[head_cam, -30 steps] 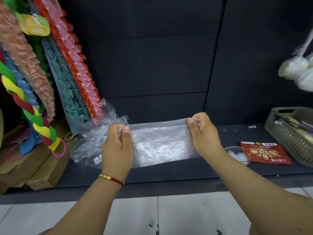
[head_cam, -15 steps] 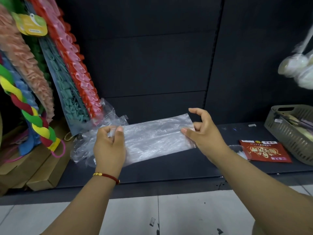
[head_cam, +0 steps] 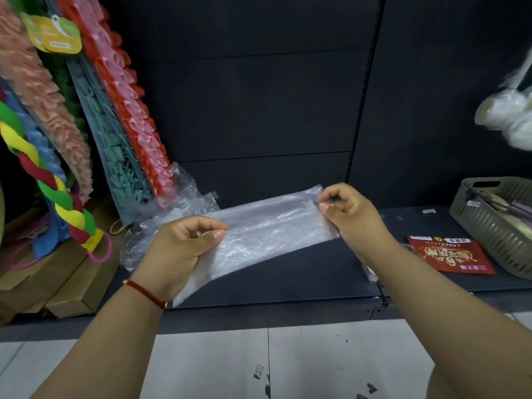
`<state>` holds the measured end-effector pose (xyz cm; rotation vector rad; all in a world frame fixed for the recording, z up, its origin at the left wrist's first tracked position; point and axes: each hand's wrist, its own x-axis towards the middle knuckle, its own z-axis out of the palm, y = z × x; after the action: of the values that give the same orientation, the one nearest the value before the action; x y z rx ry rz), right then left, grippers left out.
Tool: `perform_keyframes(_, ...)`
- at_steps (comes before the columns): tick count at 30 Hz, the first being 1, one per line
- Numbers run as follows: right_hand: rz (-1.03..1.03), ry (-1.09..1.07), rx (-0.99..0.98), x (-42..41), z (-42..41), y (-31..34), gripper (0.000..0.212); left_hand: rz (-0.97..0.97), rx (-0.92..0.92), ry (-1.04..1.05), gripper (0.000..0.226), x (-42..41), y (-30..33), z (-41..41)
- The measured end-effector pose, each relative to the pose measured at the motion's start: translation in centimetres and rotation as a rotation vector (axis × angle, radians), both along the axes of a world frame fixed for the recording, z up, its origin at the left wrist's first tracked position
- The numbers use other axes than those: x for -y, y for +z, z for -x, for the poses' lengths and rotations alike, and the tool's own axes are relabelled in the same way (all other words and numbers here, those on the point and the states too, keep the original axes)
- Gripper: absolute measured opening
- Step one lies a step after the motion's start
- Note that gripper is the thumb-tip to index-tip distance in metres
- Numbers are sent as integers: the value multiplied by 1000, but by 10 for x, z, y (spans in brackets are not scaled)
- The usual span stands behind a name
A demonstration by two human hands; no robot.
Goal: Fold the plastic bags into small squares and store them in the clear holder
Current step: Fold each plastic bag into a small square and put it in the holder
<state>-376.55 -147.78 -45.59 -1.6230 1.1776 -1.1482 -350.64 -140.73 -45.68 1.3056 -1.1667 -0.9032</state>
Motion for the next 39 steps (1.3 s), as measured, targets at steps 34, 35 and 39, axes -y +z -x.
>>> perform_keyframes(34,33,-2,-284,8,5,6,6,-187,835,-265,28,21,-43,-6)
perform_keyframes(35,48,21,-296,7,4,7,8,-232,801,-320,21,19,-46,2)
perform_keyframes(39,89,155,-377,3,-7,9,20,-203,454,-413,15,16,-51,40)
